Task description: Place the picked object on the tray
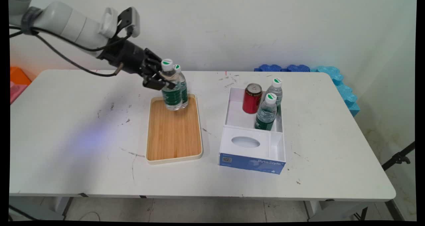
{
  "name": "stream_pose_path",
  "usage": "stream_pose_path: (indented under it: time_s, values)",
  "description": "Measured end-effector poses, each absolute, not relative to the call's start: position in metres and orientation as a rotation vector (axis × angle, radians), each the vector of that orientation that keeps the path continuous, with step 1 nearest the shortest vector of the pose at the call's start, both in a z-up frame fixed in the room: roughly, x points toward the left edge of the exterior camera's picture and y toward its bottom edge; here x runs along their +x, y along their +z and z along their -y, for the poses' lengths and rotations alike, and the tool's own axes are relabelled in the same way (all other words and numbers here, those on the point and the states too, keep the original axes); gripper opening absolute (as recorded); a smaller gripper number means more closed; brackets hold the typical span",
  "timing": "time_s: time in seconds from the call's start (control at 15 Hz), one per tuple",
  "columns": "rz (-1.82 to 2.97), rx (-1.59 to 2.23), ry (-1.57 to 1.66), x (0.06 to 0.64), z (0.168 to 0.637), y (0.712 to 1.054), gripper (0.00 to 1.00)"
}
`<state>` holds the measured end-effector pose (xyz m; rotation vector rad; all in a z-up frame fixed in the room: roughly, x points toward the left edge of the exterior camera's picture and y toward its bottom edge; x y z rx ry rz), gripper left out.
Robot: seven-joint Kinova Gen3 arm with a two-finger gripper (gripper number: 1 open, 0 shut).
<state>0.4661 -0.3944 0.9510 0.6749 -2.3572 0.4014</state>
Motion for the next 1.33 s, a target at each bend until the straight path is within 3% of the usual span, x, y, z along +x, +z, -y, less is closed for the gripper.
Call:
stream_pose_path:
  time_s: [0.6,1.33]
  values:
    - [2.386,0.744,0.440,0.523,0.400,0.905,0.00]
    - [2.350,0.818,0.455,0.543,0.416,0.867,0.00]
